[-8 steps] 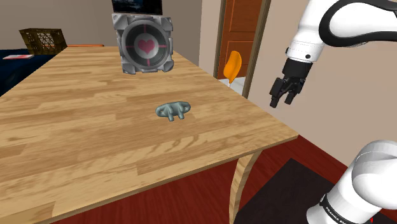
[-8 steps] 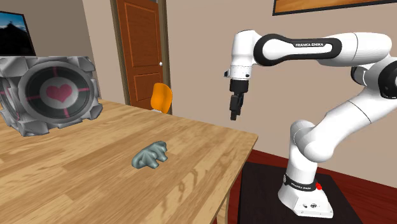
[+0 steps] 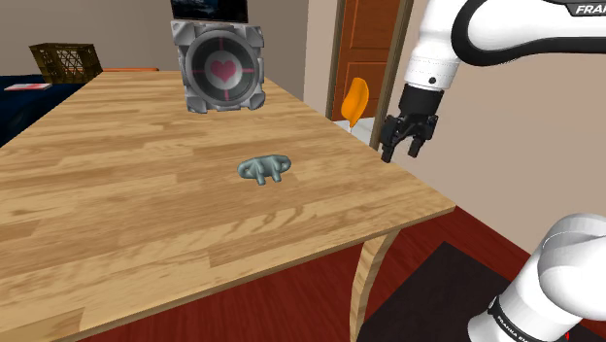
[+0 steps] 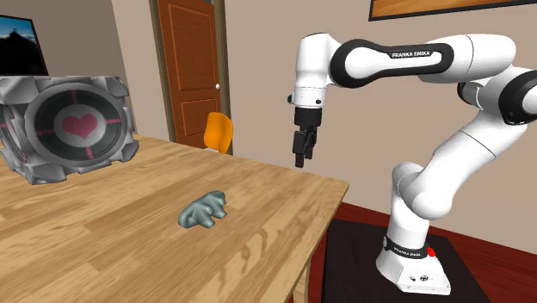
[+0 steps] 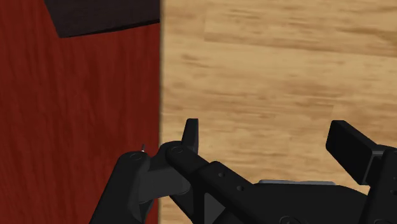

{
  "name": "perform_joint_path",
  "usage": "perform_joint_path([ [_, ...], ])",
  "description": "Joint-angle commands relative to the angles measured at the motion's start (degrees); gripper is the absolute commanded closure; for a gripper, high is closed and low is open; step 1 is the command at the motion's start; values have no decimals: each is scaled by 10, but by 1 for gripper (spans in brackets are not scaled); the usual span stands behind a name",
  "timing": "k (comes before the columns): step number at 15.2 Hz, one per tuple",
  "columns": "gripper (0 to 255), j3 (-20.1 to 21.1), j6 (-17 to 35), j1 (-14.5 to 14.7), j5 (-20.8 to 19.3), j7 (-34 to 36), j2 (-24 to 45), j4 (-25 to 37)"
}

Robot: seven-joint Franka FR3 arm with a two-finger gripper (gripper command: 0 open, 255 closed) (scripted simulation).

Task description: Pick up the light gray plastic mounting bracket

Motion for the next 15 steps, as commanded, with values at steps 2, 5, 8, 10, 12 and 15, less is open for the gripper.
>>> perform_joint_path([
  [2,0,36,5,2,5,44,52,49],
  [5,0,71,8,3,2,90,108,103],
  [8,0,105,8,2,-9,138,169,164],
  [10,0,128,5,2,-21,171,213,208],
  [12,0,150,-1,4,-39,206,260,257],
  [15,0,181,-16,13,-74,260,336,338],
])
